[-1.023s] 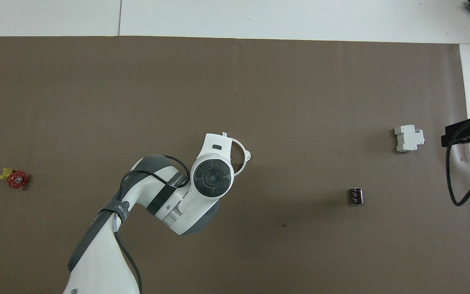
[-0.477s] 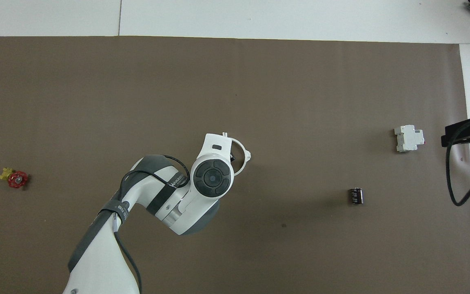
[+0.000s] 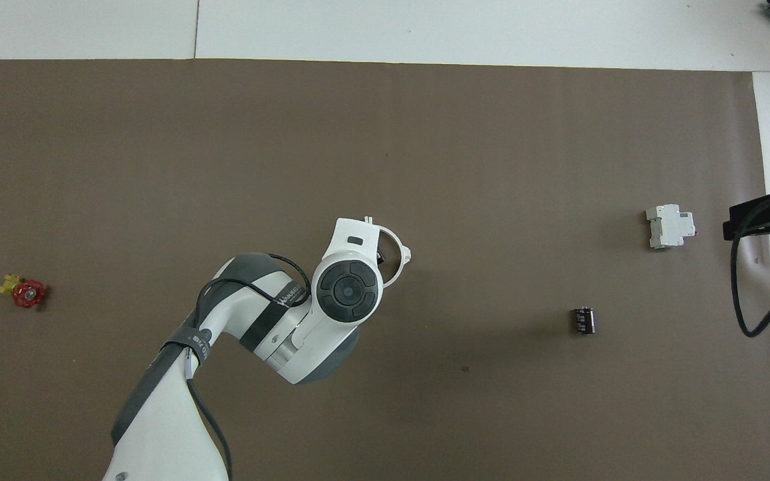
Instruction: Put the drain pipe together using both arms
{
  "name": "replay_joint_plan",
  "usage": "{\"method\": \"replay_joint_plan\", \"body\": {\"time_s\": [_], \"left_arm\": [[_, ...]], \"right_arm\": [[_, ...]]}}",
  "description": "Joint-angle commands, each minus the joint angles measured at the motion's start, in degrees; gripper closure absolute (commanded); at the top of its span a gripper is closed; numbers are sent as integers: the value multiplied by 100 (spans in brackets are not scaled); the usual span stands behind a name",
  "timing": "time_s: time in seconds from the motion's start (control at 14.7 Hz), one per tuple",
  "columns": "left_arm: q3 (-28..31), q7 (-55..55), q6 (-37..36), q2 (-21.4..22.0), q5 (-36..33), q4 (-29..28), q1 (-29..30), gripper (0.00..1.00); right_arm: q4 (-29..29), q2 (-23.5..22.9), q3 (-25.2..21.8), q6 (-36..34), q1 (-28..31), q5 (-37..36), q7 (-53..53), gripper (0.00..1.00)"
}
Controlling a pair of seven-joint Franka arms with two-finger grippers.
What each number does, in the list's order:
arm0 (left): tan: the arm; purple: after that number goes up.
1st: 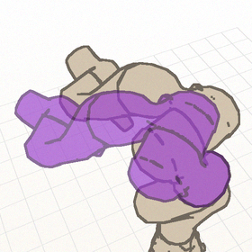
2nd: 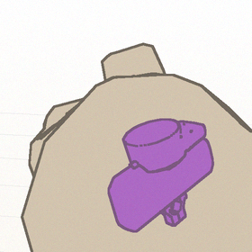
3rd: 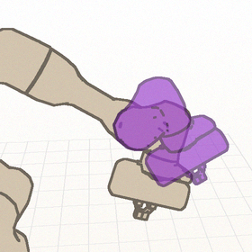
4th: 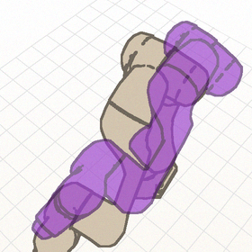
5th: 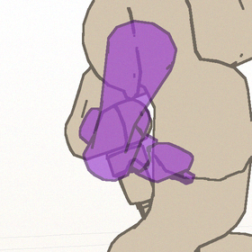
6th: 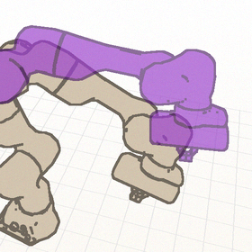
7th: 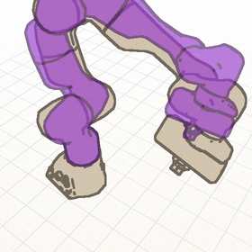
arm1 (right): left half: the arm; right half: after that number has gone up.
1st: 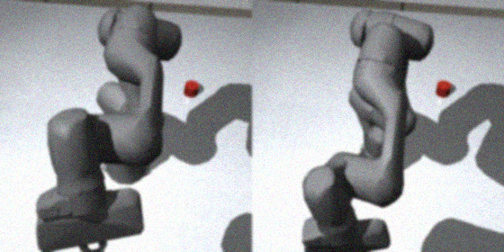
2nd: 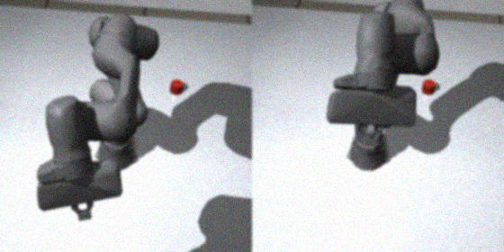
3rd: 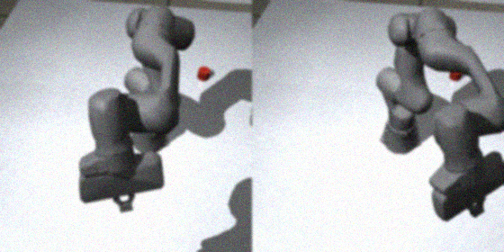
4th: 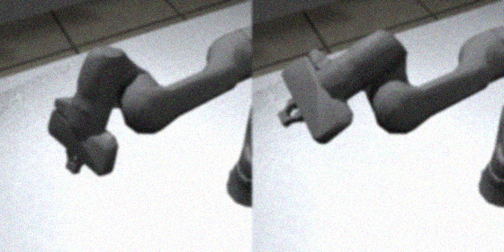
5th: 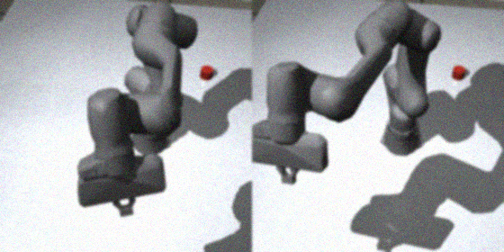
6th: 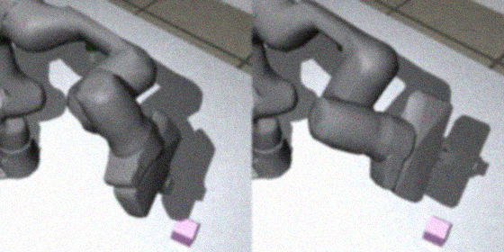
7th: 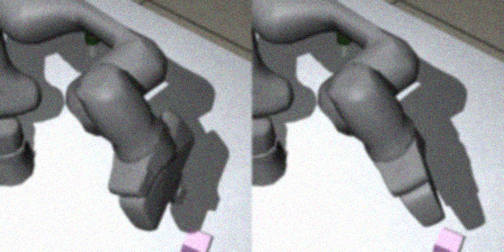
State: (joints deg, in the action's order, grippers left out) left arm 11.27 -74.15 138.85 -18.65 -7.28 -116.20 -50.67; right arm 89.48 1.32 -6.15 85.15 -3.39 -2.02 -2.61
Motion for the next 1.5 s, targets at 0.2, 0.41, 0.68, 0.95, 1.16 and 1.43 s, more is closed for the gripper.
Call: {"method": "replay_joint_plan", "body": {"time_s": [0.2, 0.41, 0.68, 0.95, 1.16, 1.43], "left_arm": [[104, 408, -725, 45, -107, 359, 66, 0], [148, 1119, -1604, 264, -99, 817, 337, 0], [139, 2418, -2405, 940, -90, 871, 1049, 0], [78, 4203, -3345, 1285, -28, 1291, 1962, 0], [60, 5363, -3698, 1424, 86, 1548, 2648, 0], [112, 7233, -3962, 1732, 95, 1477, 3439, 0]], "right_arm": [[-19, 52, 9, -86, 40, 88, 138, 0], [-19, 43, 9, -86, 41, 88, 138, 0], [-19, 52, 9, -86, 41, 88, 138, 0], [-19, 52, 9, -86, 32, 88, 138, 0], [-19, 52, 9, -86, 40, 88, 138, 0], [-19, 52, 9, -86, 41, 88, 138, 0]]}}
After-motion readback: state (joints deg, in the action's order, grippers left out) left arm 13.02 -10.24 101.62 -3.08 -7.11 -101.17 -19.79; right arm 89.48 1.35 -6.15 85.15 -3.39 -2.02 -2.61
